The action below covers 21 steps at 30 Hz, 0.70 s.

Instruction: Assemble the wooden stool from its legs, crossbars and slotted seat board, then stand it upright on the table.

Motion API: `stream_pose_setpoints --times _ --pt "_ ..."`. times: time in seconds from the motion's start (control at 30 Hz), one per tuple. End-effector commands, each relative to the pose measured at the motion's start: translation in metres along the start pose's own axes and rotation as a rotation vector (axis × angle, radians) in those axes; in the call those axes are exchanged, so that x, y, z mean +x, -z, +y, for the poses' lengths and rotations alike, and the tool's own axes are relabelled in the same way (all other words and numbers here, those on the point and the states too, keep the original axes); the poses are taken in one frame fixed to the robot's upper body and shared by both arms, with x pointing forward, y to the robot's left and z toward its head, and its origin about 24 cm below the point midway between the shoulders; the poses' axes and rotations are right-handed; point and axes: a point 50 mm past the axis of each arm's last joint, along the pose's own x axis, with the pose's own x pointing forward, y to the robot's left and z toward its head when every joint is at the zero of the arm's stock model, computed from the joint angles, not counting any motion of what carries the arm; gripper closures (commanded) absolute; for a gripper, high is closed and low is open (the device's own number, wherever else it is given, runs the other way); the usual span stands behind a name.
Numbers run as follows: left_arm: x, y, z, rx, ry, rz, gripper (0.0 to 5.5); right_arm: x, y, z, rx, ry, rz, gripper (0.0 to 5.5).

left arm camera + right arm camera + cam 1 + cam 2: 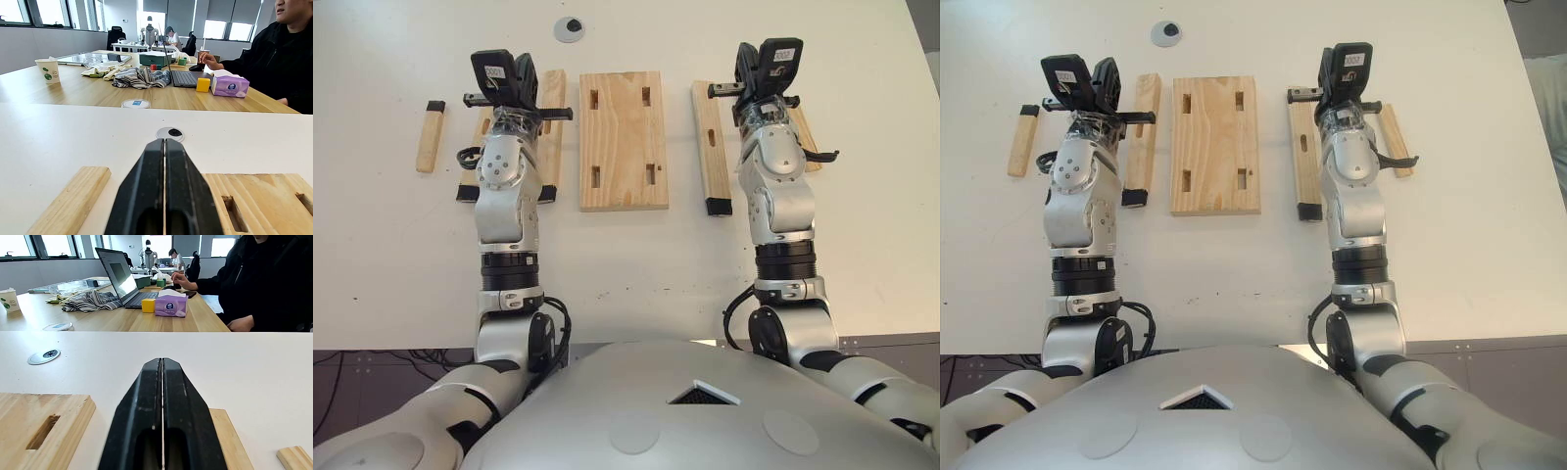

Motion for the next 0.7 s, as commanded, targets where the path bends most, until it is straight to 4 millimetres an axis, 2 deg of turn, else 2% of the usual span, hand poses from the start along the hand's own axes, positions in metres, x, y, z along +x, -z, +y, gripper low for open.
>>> stream_pose_setpoints --times 0.03,0.7 --pt "0.001 0.0018 -0.0008 0.005 0.006 0.019 5.5 -0.0007 -0.0031 0.0021 0.007 -0.005 -0.013 5.47" --pt "0.0002 0.0054 0.0029 0.002 -0.01 0.041 5.5 0.0001 -0.003 0.0043 0.007 -0.021 -0.008 5.47"
